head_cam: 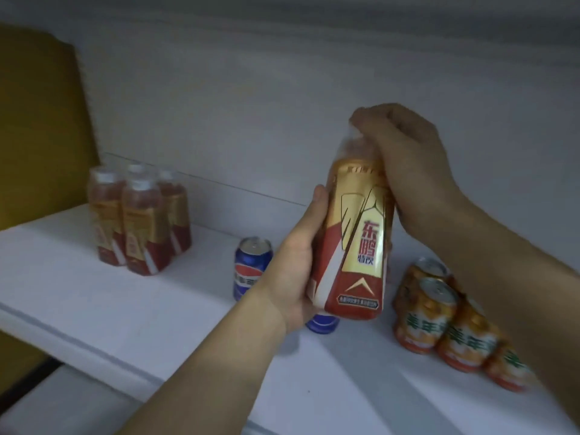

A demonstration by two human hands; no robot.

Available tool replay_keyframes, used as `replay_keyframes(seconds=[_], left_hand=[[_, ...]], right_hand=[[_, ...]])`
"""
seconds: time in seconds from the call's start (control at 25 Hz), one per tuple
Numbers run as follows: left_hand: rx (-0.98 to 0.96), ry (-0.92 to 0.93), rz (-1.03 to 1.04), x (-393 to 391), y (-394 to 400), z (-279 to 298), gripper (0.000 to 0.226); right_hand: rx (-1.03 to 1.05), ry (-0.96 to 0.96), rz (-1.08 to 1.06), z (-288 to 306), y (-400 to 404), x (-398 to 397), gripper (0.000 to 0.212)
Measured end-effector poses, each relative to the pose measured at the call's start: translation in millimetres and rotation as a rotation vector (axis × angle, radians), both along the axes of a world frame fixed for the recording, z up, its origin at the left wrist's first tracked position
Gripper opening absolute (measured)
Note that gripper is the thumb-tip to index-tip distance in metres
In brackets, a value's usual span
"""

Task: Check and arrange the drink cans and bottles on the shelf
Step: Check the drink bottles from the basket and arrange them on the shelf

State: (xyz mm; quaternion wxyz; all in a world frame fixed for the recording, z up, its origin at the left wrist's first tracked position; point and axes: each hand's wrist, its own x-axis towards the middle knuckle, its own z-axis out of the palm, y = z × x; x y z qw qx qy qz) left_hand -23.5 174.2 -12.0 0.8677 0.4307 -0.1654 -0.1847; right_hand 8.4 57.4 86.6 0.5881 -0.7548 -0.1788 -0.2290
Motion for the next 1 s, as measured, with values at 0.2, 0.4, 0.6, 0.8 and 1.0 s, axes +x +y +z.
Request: replay_keyframes(seconds=[0.2,0.4,0.6,0.8,1.0], left_hand=[[0.105,0.082,-0.081,3,-36,-5,0.081],[0.225,0.033,0.003,-1,-74,-21,0.060],[0.183,0.074,-0.145,2,-70,-23,0.076],[0.246,0.029,0.004,2,-74,-26,0.072],[0.341,-0.032,0.163,-8,-82,-23,0.058]], right_hand=[[0.410,0.227,0.200,-38,-51,-23,0.035],[0.409,0.107,0.166,-55,-83,-34,0.044],[0.452,0.250,0.355,-64,-89,-26,0.059],[0.437,0.158,0.193,-64,-90,-27,0.029],[0.384,0.176,0.127,-67,-89,-26,0.025]])
